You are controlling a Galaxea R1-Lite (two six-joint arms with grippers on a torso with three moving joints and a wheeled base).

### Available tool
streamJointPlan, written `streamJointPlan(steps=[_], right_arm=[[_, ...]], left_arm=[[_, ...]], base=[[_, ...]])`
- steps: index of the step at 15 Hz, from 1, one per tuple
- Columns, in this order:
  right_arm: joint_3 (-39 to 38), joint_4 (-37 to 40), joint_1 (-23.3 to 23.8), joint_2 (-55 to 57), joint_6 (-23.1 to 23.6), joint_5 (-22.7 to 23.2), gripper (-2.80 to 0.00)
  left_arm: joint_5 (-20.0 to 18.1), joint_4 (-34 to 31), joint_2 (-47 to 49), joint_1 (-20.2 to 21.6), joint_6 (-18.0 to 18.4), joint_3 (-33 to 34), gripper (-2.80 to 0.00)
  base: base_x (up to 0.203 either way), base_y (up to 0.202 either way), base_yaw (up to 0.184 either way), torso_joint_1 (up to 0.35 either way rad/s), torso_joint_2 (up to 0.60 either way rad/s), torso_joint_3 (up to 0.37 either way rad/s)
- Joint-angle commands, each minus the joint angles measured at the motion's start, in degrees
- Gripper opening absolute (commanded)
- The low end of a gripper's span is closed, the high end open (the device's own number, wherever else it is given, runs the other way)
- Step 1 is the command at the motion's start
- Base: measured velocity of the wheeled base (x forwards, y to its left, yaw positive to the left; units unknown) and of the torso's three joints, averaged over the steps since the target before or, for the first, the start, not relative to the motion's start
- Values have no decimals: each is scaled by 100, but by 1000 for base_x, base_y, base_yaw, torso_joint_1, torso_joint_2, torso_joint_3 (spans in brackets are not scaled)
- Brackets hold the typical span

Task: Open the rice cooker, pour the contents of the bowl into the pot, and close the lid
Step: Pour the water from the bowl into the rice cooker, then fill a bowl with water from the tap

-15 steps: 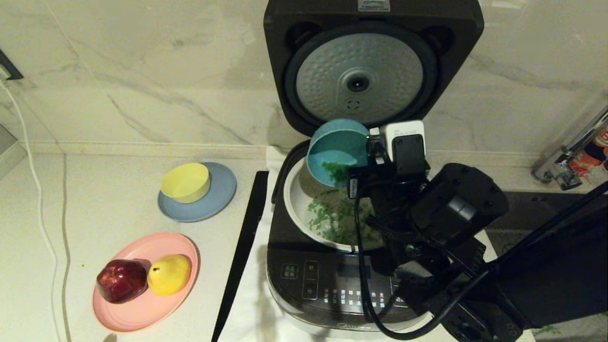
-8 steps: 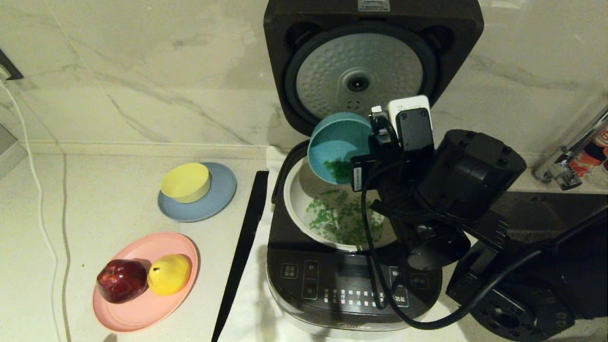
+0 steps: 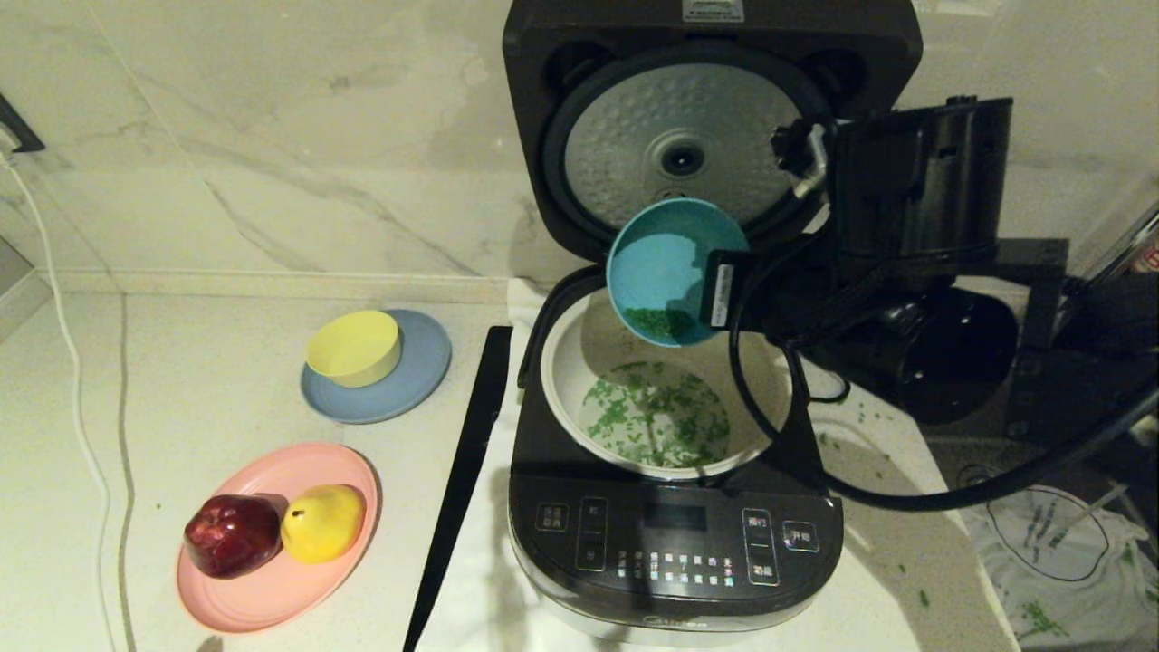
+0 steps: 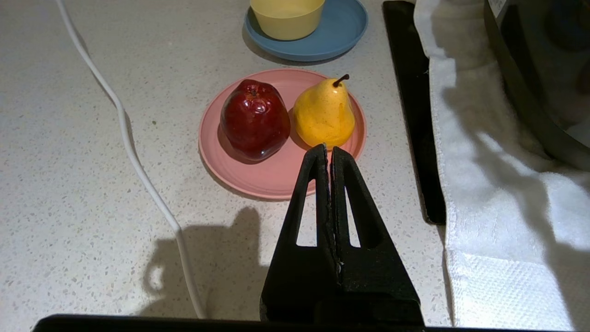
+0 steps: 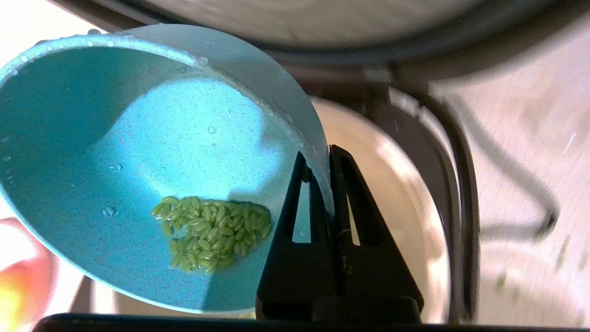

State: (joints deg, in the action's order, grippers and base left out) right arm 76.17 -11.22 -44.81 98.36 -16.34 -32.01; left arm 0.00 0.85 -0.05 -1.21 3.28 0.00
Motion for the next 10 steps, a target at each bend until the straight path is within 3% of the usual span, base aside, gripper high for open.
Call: streamJointPlan(steps=[1,5,10], right_arm=[[396,1470,161,-343,-493,459,-280],[914,3152,217,-574,-1026,1264,-280],[972,4292,556,-1091,-1126,2333,-280]], left_arm=[[0,3,-13,0,0,53,-280],[0,3,-13,-2,-3,53,-280],[0,3,-13,-2,-3,53,-280]], base=[[0,0,0,0,0,0],[0,0,0,0,0,0],[0,0,0,0,0,0]])
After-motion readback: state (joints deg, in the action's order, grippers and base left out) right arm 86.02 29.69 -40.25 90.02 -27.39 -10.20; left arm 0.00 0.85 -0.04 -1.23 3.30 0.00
